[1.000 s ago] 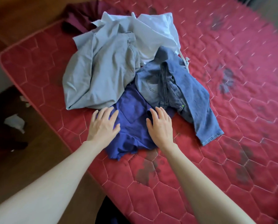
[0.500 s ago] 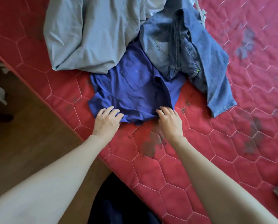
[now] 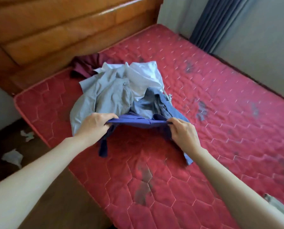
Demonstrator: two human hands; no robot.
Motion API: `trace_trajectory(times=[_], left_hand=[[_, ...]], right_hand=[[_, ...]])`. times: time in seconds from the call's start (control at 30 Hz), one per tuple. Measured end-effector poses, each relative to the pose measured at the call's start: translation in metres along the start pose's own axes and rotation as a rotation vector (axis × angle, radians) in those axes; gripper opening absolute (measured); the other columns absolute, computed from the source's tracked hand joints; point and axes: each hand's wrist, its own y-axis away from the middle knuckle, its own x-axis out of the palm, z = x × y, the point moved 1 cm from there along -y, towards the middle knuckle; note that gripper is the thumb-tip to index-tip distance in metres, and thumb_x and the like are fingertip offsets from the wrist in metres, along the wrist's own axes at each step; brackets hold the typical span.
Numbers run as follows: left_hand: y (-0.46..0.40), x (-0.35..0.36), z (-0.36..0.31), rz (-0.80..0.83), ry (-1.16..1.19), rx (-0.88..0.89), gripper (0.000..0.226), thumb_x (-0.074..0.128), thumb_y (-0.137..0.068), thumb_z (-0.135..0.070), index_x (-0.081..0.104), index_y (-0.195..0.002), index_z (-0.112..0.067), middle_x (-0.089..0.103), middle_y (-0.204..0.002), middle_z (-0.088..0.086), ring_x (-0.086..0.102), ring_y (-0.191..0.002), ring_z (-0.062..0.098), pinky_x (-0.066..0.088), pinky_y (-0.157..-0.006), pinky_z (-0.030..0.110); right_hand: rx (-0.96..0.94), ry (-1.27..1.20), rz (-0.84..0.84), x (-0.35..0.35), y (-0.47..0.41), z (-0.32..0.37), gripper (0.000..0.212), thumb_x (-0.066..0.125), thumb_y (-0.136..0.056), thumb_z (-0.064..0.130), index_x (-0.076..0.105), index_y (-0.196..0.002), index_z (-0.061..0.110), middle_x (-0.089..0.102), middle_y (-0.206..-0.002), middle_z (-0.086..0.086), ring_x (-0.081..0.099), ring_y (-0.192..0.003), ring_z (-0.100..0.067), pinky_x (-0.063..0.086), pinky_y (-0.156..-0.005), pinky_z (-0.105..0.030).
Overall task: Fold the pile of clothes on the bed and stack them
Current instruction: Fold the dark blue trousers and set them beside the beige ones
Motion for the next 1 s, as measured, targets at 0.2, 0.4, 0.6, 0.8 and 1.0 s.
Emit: trace_trajectory(times=[0.2, 0.4, 0.6, 0.8, 1.0], left_hand=[[-0.041, -0.163, -0.112, -0.06, -0.059, 0.212, 0.024, 0.064, -0.085, -0.003, 0.073, -0.099, -0.021, 0.067, -0.074, -0.006, 0.066, -0.079, 0.019, 0.039, -0.064, 0.032], [-0.045, -0.315, -0.231, -0.216, -0.094, 0.419, 0.016, 0.07, -0.086, -0.011, 0.074, -0.094, -0.023, 0.066, -0.075, -0.022, 0.062, -0.076, -0.004, 0.037, -0.066, 0.004], [-0.033, -0.402, -0.318, -0.366, -0.047, 0.522, 0.011, 0.067, -0.087, -0.009, 0.073, -0.093, -0.017, 0.065, -0.076, -0.019, 0.062, -0.074, 0.0, 0.036, -0.065, 0.002], [-0.038, -0.41, -0.362, -0.108, -0.162, 0.472, 0.031, 0.049, -0.084, 0.007, 0.069, -0.095, -0.014, 0.069, -0.085, -0.004, 0.064, -0.084, 0.012, 0.048, -0.07, 0.025], [-0.033, -0.362, -0.439, 0.052, 0.302, 0.687, 0.037, 0.068, -0.089, -0.024, 0.054, -0.121, -0.035, 0.064, -0.113, -0.015, 0.063, -0.097, -0.003, 0.048, -0.079, 0.011]], right_hand=[[-0.015, -0.083, -0.252, -0.175, -0.08, 0.054, 0.02, 0.067, -0.078, 0.0, 0.073, -0.087, 0.016, 0.073, -0.077, -0.001, 0.067, -0.071, -0.024, 0.041, -0.065, -0.025], [-0.056, -0.152, -0.418, -0.358, -0.123, 0.115, 0.013, 0.066, -0.086, 0.011, 0.074, -0.092, 0.018, 0.069, -0.07, 0.002, 0.06, -0.064, -0.013, 0.049, -0.069, -0.03], [-0.101, -0.134, -0.545, -0.5, -0.12, 0.16, 0.011, 0.065, -0.087, 0.022, 0.075, -0.087, 0.028, 0.07, -0.071, 0.012, 0.063, -0.07, -0.007, 0.051, -0.071, -0.025], [-0.05, -0.106, -0.596, -0.562, -0.103, 0.181, 0.015, 0.062, -0.085, 0.018, 0.073, -0.077, 0.026, 0.068, -0.065, 0.01, 0.064, -0.067, -0.008, 0.047, -0.065, -0.021], [-0.104, -0.064, -0.683, -0.587, -0.087, 0.197, 0.015, 0.06, -0.086, 0.014, 0.073, -0.085, 0.021, 0.064, -0.066, 0.015, 0.06, -0.065, 0.0, 0.038, -0.061, -0.003]])
